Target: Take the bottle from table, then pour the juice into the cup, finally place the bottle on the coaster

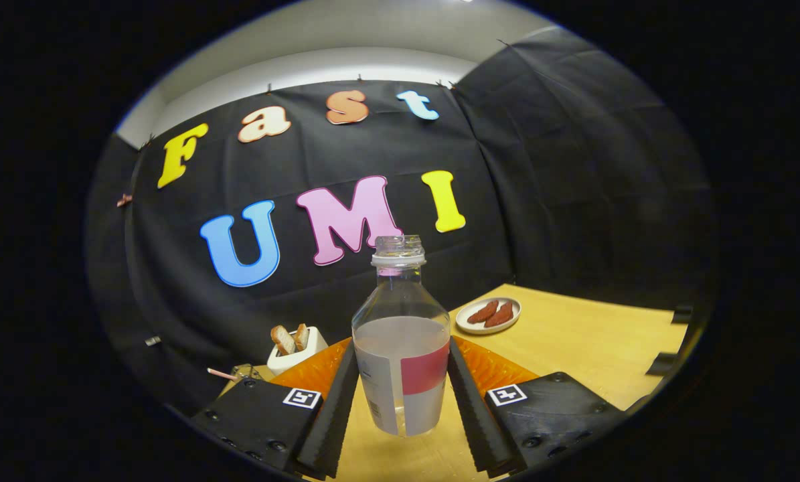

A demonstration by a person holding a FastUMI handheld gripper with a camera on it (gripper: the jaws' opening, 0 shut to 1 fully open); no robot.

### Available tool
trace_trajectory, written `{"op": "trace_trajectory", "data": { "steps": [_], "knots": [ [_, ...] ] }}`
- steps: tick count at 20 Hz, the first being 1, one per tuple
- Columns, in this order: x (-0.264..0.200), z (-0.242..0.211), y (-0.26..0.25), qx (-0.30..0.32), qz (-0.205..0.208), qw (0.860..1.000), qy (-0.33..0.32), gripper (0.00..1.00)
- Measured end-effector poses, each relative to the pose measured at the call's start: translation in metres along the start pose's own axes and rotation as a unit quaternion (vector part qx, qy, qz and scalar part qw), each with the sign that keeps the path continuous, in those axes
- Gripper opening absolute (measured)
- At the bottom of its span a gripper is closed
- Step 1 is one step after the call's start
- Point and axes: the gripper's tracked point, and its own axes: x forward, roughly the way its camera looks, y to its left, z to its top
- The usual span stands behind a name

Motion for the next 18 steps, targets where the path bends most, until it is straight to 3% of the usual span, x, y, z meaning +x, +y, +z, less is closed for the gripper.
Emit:
{"op": "trace_trajectory", "data": {
  "steps": [4, 10, 18],
  "knots": [
    [0.012, 0.021, 0.039, -0.081, 0.026, 0.996, -0.039, 0.75],
    [0.038, 0.014, 0.071, -0.090, 0.037, 0.994, -0.051, 0.75],
    [0.099, -0.036, 0.070, -0.132, -0.011, 0.990, -0.053, 0.76]
  ]
}}
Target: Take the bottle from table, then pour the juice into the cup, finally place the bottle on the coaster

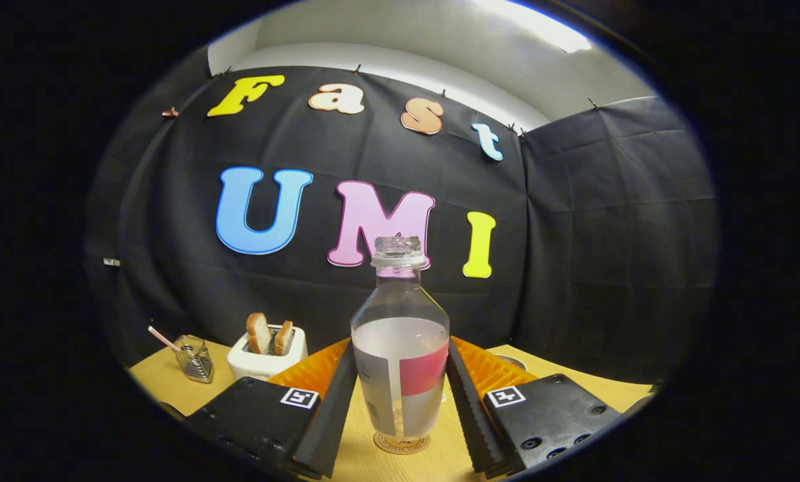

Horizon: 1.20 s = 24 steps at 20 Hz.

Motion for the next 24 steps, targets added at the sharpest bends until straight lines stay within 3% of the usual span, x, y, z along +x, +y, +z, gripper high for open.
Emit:
{"op": "trace_trajectory", "data": {
  "steps": [12, 24],
  "knots": [
    [0.054, -0.123, 0.013, -0.014, -0.061, 0.996, 0.062, 0.76],
    [0.067, -0.170, 0.011, -0.007, -0.086, 0.992, 0.089, 0.77]
  ]
}}
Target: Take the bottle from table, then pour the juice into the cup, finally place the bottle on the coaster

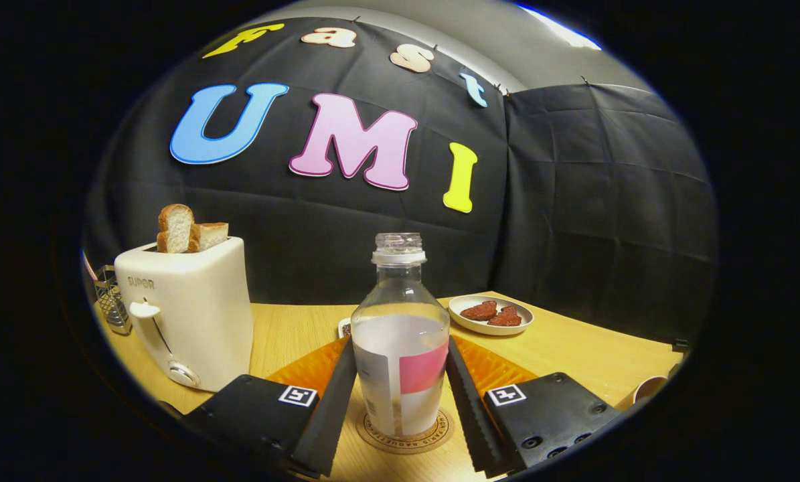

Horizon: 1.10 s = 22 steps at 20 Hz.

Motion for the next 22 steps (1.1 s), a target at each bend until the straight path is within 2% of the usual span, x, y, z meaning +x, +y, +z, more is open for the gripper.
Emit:
{"op": "trace_trajectory", "data": {
  "steps": [4, 6, 7, 8, 15, 22],
  "knots": [
    [-0.003, -0.009, -0.005, 0.005, -0.012, 1.000, 0.014, 0.78],
    [-0.004, -0.013, -0.007, 0.009, -0.016, 1.000, 0.025, 0.88],
    [-0.005, -0.012, -0.007, 0.011, -0.016, 1.000, 0.024, 0.97],
    [-0.006, -0.010, -0.007, 0.013, -0.014, 1.000, 0.023, 0.98],
    [-0.021, -0.002, -0.010, 0.013, -0.004, 1.000, 0.028, 0.97],
    [-0.065, 0.016, -0.008, 0.005, 0.037, 0.999, 0.040, 0.97]
  ]
}}
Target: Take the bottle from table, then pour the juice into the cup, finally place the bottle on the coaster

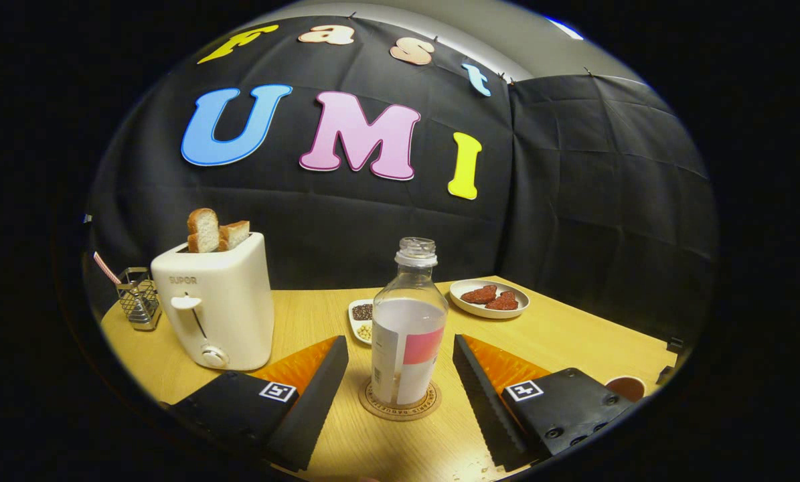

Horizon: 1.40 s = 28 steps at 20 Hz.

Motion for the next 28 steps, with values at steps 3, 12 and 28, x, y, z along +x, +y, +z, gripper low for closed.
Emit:
{"op": "trace_trajectory", "data": {
  "steps": [3, 12, 28],
  "knots": [
    [-0.031, 0.024, -0.001, 0.010, 0.018, 1.000, -0.012, 0.97],
    [-0.117, 0.101, -0.012, 0.003, 0.080, 0.996, -0.050, 0.97],
    [-0.211, 0.197, -0.030, 0.005, 0.225, 0.970, -0.096, 0.96]
  ]
}}
